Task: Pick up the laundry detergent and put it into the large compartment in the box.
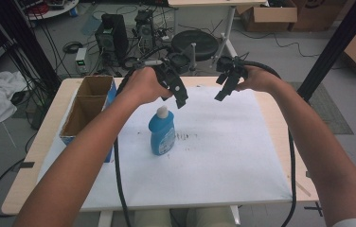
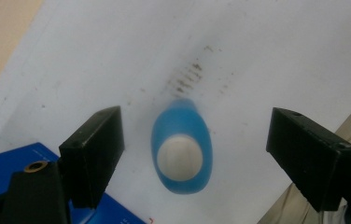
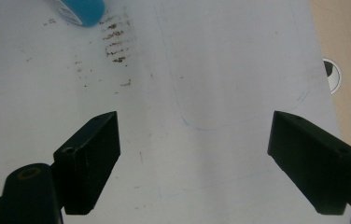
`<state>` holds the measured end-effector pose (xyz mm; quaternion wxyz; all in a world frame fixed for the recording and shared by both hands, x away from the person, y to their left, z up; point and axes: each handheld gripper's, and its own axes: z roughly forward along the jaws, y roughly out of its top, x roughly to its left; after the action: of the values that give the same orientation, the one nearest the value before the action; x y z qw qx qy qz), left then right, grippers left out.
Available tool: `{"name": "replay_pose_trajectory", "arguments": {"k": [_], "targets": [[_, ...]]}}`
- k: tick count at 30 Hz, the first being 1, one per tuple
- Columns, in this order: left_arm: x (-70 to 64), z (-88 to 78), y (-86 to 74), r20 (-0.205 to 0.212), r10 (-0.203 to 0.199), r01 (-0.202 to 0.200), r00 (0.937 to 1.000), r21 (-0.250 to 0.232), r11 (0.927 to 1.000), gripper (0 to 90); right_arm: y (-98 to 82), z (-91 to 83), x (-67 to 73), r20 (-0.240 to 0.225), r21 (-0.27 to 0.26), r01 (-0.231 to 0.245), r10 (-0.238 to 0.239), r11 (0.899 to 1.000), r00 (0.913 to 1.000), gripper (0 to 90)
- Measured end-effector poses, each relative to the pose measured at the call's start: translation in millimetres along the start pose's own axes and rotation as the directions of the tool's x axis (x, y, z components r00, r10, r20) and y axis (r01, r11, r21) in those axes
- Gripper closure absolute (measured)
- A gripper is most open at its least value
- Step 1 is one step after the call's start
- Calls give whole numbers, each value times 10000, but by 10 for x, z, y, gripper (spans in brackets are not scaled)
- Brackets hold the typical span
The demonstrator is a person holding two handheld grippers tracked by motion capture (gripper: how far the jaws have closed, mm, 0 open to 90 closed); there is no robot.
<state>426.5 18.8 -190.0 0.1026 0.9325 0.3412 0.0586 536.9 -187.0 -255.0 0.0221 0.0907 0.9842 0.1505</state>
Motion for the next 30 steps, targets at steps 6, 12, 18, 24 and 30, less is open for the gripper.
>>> {"name": "replay_pose_trajectory", "arguments": {"k": [6, 12, 18, 24, 30], "targets": [[35, 41, -69, -60, -493, 494, 9988, 124, 9987, 192, -12, 1, 9, 40, -47, 48, -48, 10000, 10000, 166], [65, 108, -145, 14, -876, 876, 9962, 282, 9958, 194, -20, 7, 8, 25, -10, 61, -61, 10000, 10000, 167], [93, 188, -198, 145, -1036, 1029, 9945, 402, 9939, 193, -7, 12, 20, -12, -15, 69, -69, 10000, 10000, 166], [116, 268, -230, 227, -1179, 1168, 9928, 442, 9922, 193, -1, 19, 19, -48, -14, 96, -96, 10000, 9999, 167], [118, 389, -262, 311, -1259, 1242, 9916, 524, 9909, 193, -7, 16, 18, -55, 21, 15, -15, 10000, 10000, 166]]}}
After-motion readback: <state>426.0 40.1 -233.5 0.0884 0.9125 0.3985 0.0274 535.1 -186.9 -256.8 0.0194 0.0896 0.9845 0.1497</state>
